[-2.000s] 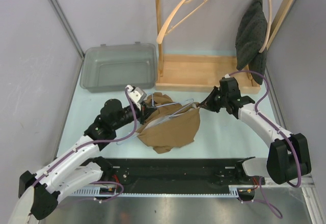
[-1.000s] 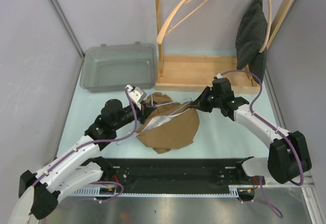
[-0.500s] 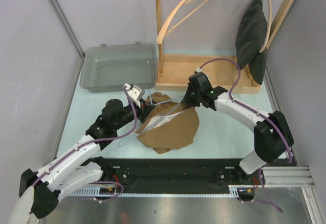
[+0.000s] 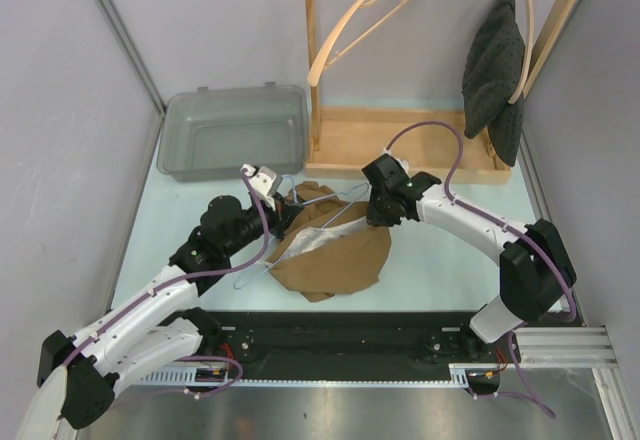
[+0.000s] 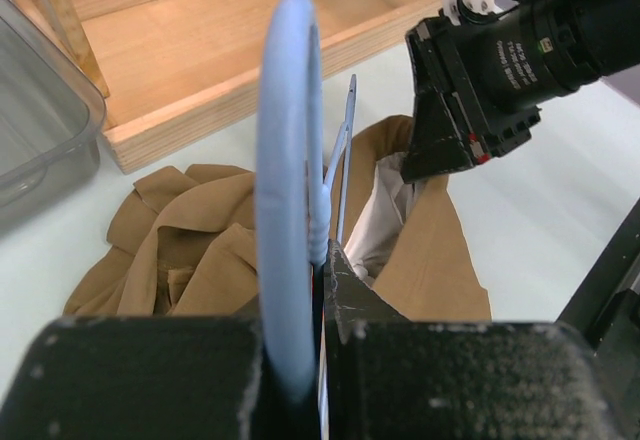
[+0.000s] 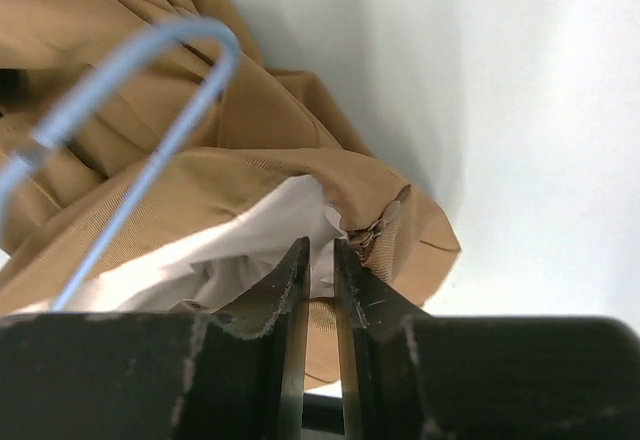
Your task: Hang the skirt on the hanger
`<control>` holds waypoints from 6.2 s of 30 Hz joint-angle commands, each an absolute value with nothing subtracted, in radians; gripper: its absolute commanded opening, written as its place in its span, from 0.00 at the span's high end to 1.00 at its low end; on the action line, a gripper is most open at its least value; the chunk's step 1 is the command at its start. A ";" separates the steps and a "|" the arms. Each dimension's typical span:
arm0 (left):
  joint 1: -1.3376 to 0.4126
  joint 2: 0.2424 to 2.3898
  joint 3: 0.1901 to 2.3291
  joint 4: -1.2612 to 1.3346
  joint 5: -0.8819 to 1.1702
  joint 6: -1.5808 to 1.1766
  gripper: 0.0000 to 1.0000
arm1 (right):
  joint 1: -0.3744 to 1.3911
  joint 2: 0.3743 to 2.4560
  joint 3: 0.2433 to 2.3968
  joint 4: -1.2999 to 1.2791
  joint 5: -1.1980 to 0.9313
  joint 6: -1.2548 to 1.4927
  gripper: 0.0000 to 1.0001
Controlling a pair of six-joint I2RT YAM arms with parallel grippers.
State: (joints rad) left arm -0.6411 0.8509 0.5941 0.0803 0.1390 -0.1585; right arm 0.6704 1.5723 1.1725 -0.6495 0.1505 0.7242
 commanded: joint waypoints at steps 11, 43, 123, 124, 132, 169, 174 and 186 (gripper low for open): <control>-0.644 0.859 0.588 0.150 0.130 -0.170 1.00 | 0.689 1.414 1.060 -0.736 0.135 0.733 0.67; -0.644 0.851 0.580 0.150 0.160 -0.179 1.00 | 0.792 1.406 0.928 -0.434 0.253 0.597 0.66; -0.644 0.862 0.609 0.093 0.365 -0.120 1.00 | 0.630 1.213 0.900 -0.419 0.230 0.710 1.00; -0.644 0.864 0.607 0.106 0.367 -0.126 1.00 | 0.630 1.212 0.899 -0.413 0.226 0.707 1.00; -0.644 0.887 0.594 0.170 0.388 -0.156 1.00 | 0.635 1.210 0.899 -0.394 0.166 0.690 1.00; -0.646 0.977 0.508 0.492 0.422 -0.351 1.00 | 0.650 1.164 0.900 -0.307 -0.113 0.617 1.00; -0.649 1.008 0.506 0.564 0.382 -0.377 1.00 | 0.641 1.115 0.900 -0.328 -0.138 0.607 0.95; -0.649 1.039 0.534 0.663 0.368 -0.416 1.00 | 0.546 0.922 0.951 -0.311 -0.196 0.558 0.44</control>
